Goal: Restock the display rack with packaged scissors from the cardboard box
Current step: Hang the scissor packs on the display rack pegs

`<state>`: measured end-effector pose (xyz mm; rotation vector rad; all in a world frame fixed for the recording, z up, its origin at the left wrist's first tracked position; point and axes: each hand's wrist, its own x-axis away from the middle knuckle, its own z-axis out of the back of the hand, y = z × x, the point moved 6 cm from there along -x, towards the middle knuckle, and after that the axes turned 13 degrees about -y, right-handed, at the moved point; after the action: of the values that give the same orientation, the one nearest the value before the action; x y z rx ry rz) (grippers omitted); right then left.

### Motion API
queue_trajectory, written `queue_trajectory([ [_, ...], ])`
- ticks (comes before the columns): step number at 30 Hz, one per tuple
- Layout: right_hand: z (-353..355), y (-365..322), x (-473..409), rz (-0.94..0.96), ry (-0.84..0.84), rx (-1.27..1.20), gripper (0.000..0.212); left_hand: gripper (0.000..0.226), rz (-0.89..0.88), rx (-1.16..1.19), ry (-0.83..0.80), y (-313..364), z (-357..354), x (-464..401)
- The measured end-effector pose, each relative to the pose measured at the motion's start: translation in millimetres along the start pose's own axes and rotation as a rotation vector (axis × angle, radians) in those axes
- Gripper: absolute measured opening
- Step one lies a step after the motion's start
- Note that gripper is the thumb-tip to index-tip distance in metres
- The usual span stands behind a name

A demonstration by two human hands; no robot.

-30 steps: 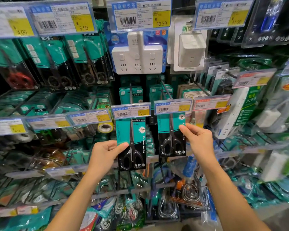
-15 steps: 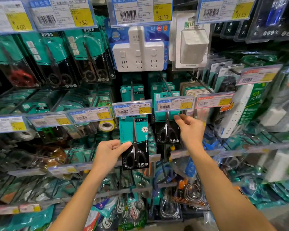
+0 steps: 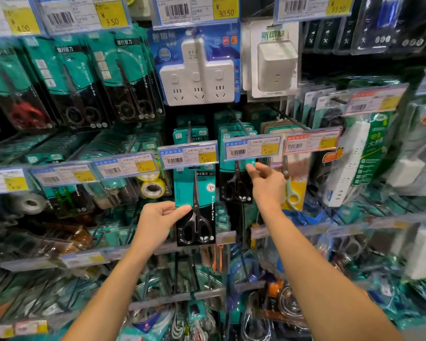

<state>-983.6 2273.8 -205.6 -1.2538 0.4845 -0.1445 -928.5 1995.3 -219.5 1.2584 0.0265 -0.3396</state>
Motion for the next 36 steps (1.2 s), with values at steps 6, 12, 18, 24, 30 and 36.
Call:
queue_trajectory([
  [6,-11.2,4.7,-8.7,0.005,-0.031,-0.203,0.031,0.051,-0.033,-0.061,0.003,-1.9,1.9,-6.3],
  [12,-13.0,-2.4,-16.1,0.078,-0.024,-0.010,0.027,0.048,-0.025,-0.061,0.011,-4.6,-0.1,-8.4],
  [18,-9.5,6.8,4.5,-0.010,-0.057,0.040,0.040,0.035,0.023,0.049,-0.023,-11.4,0.6,-5.9],
  [24,-16.0,3.2,67.8,-0.055,-0.208,-0.239,0.025,0.025,0.095,0.055,0.010,-14.0,-0.2,9.0],
  [30,-43.2,-11.1,122.0,-0.071,-0.658,-0.295,0.019,0.022,0.142,0.104,-0.006,-11.7,-10.4,29.0],
  [36,-44.8,-12.1,136.5,-0.020,-0.707,-0.242,0.016,0.002,0.193,0.112,-0.011,-12.4,-17.6,46.7],
])
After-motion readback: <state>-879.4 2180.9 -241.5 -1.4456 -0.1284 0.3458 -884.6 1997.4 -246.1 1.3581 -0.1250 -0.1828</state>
